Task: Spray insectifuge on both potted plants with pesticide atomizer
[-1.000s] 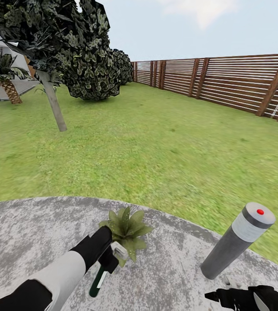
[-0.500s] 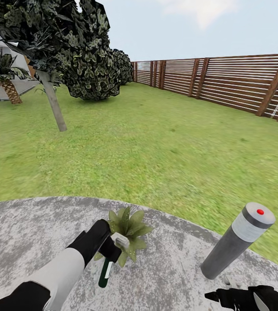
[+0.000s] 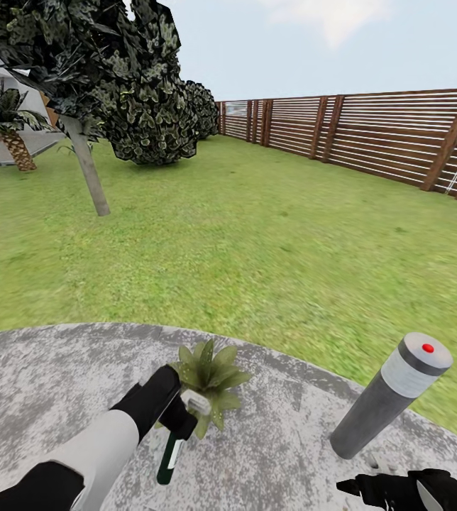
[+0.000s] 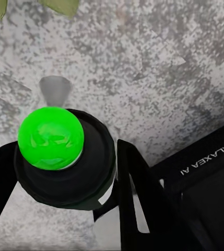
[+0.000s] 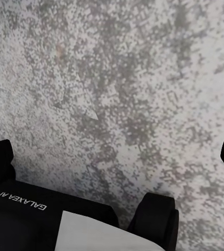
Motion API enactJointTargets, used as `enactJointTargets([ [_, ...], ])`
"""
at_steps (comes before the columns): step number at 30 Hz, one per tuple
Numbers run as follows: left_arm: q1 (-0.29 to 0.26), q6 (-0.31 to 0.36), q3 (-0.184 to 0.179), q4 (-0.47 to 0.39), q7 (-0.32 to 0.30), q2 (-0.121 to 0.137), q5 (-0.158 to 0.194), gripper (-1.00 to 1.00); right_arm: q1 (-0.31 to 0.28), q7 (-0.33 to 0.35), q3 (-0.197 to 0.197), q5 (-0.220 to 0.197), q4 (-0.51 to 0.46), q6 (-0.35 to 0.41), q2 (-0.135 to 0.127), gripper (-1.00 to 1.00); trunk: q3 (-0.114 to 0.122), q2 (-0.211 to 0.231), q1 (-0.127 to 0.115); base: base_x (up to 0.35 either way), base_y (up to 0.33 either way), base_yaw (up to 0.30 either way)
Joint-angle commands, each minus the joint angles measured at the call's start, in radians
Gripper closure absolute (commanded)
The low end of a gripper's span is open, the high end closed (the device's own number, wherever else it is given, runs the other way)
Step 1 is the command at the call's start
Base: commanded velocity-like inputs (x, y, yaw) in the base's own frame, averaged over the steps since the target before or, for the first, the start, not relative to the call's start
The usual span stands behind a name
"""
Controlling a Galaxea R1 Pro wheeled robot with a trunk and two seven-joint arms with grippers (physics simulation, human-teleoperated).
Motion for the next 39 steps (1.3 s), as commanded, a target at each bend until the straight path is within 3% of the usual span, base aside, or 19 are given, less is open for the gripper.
enactJointTargets([
  [1, 0.0, 0.001, -0.003, 0.001, -0.01, 0.0, -0.01, 1.0, 0.0, 0.003, -0.008, 0.002, -0.001, 0.01, 0.0, -1.0, -0.001, 0.0, 0.0, 0.0, 0.0, 0.0],
  [8, 0.003, -0.001, -0.005, 0.061, -0.009, -0.001, -0.012, 1.0, 0.0, 0.003, -0.008, 0.002, -0.001, 0.01, 0.0, -1.0, -0.001, 0.0, 0.0, 0.0, 0.0, 0.0],
  [14, 0.003, -0.028, -0.003, -0.034, -0.011, -0.002, -0.007, 1.0, 0.0, 0.002, -0.008, 0.002, -0.001, 0.01, 0.0, -1.0, -0.001, 0.0, 0.0, 0.0, 0.0, 0.0],
  [22, 0.003, -0.029, -0.003, -0.041, -0.012, -0.013, -0.005, 1.0, 0.0, 0.002, -0.008, 0.002, -0.001, 0.01, 0.0, -1.0, -0.001, 0.0, 0.0, 0.0, 0.0, 0.0],
  [39, 0.015, -0.029, -0.006, 0.047, -0.012, -0.015, -0.01, 1.0, 0.0, 0.002, -0.008, 0.002, -0.001, 0.01, 0.0, -1.0, -0.001, 0.0, 0.0, 0.0, 0.0, 0.0],
])
